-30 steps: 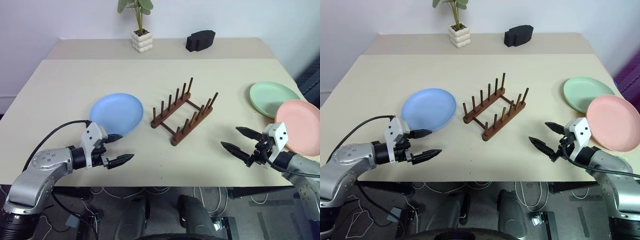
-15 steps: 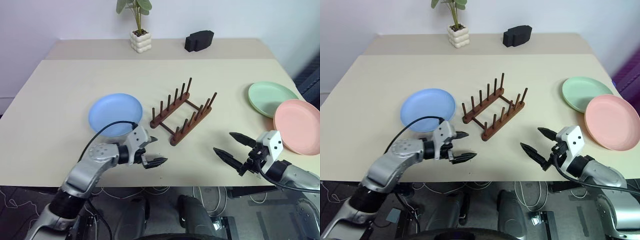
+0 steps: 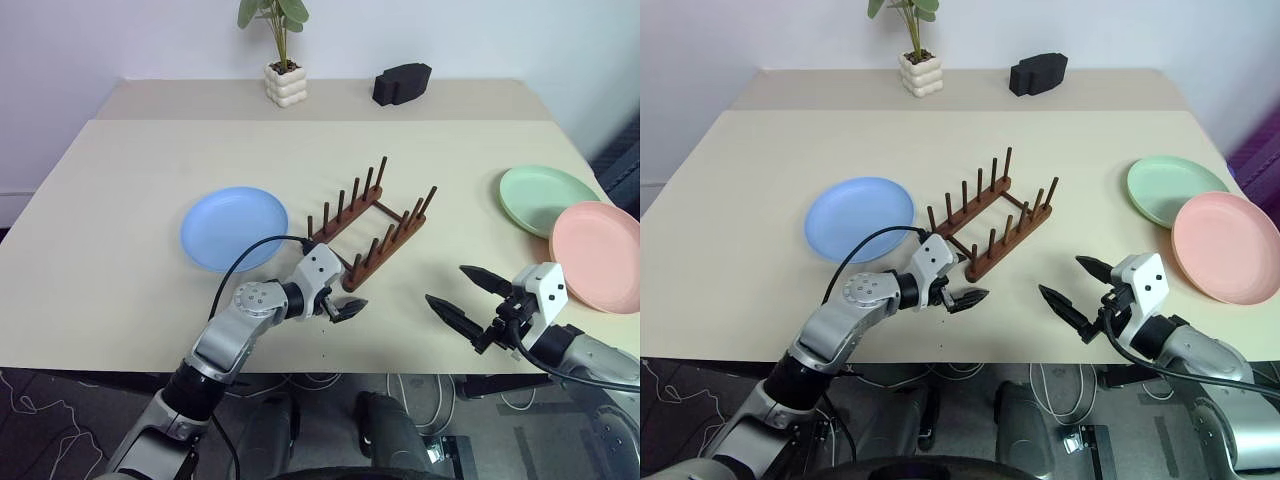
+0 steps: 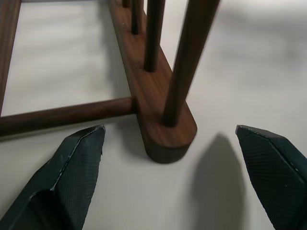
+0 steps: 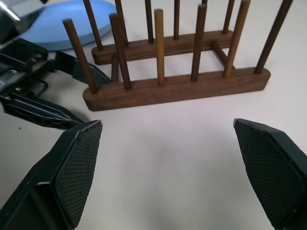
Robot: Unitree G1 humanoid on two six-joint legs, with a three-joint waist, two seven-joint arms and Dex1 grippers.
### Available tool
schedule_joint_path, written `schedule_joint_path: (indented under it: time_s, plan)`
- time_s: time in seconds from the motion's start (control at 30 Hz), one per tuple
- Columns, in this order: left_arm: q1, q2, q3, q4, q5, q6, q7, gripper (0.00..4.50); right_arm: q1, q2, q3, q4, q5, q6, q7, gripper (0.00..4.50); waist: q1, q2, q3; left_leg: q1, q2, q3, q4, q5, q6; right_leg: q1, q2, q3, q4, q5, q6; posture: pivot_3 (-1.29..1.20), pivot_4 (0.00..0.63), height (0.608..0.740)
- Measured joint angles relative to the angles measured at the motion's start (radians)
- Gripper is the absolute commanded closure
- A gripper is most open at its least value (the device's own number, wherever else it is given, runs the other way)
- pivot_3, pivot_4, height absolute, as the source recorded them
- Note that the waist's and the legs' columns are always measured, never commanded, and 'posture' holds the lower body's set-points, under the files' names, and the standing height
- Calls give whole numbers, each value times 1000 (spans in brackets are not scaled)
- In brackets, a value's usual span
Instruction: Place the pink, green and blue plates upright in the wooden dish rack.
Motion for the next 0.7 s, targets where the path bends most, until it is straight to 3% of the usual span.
schedule_joint_path:
  time_s: [0.2,0.47,0.7]
  plan:
    - [-6,-12,18,20,16,-13,11,3663,-1,-9,-5,-36,16,35,-21,0,1,0,-1,1,0,-2,0,0,0,1,0,0,0,0,0,0,150,736]
    - [-39,30,-7,90,40,-132,-85,3691,98,-13,-26,-43,13,40,-7,0,2,0,-1,2,-1,-6,0,0,0,4,-1,-2,-1,-1,1,0,150,736]
    - [-135,85,-26,256,3,-326,-390,3691,210,-19,-21,-45,-35,2,31,0,-1,0,-1,2,-1,-6,-1,0,0,3,-1,-2,-2,-1,1,0,150,736]
